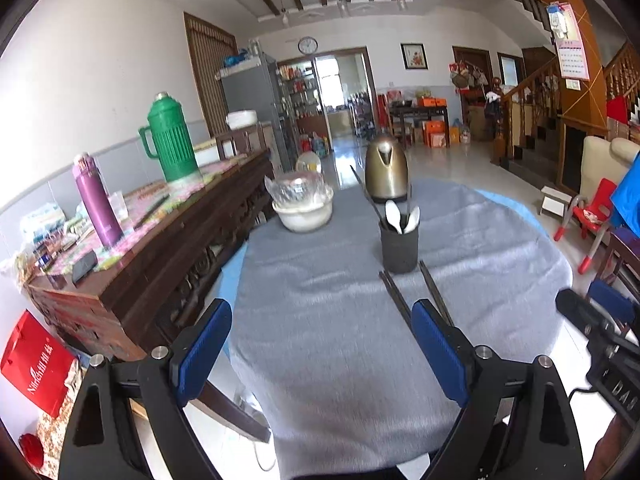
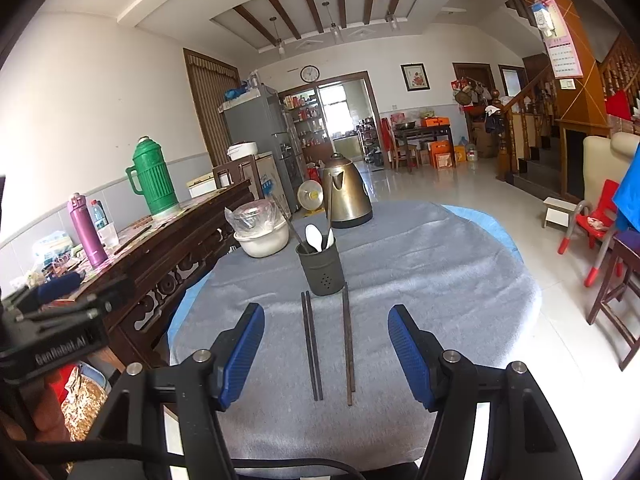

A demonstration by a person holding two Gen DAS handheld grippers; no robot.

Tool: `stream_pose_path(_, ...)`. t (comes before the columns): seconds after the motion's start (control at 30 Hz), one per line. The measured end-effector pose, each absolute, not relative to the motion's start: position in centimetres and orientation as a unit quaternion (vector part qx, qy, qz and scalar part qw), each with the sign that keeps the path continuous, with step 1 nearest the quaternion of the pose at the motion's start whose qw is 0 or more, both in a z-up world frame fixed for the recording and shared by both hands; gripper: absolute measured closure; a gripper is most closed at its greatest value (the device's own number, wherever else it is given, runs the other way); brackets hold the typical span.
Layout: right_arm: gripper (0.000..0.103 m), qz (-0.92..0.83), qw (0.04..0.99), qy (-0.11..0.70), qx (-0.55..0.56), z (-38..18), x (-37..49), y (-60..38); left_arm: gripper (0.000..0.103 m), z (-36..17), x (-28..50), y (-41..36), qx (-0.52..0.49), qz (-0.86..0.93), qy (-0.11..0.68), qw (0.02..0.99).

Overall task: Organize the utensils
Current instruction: 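Move both tools toward the remaining brown chopsticks on the cloth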

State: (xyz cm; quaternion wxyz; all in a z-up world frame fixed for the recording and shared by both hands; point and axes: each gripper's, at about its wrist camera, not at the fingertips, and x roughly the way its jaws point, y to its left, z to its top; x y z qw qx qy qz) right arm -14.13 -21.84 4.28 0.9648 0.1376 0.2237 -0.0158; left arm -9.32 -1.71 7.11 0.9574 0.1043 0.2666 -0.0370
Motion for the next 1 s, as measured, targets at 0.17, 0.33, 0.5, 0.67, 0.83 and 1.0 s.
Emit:
stream_pose_path(0.17,0.035,-0.026,0.961,0.234,0.143,3.9,-14.0,-22.0,0.012,5.2,-9.1,-1.2,0.092,-0.048,0.303,0.947)
stream_pose_path(0.33,0.035,-0.029,0.956,0.252,0.148,3.2,-13.4,-21.6,0.011,3.6,-8.9,-0.4,0.08,-0.045,0.328,0.94)
stream_pose_path(0.5,0.035,-0.026,0.953,0.268,0.136,2.3,-12.9,-20.8,0.012,2.0,-8.3,0.7,0.065,-0.036,0.352,0.933)
stream_pose_path(0.67,0.035,-0.032,0.948,0.282,0.146,1.3,-12.6,-21.0,0.012,1.1,-8.3,0.7,0.072,-0.036,0.352,0.932)
stream_pose_path(0.83,0.035,-0.039,0.944,0.293,0.145,0.1,-12.3,-21.2,0.012,-0.4,-7.8,0.5,0.085,-0.038,0.365,0.926)
stream_pose_path(1.0,0.035,-0.033,0.939,0.312,0.14,-1.2,-11.6,-20.7,0.012,-1.0,-7.5,0.7,0.082,-0.035,0.37,0.925)
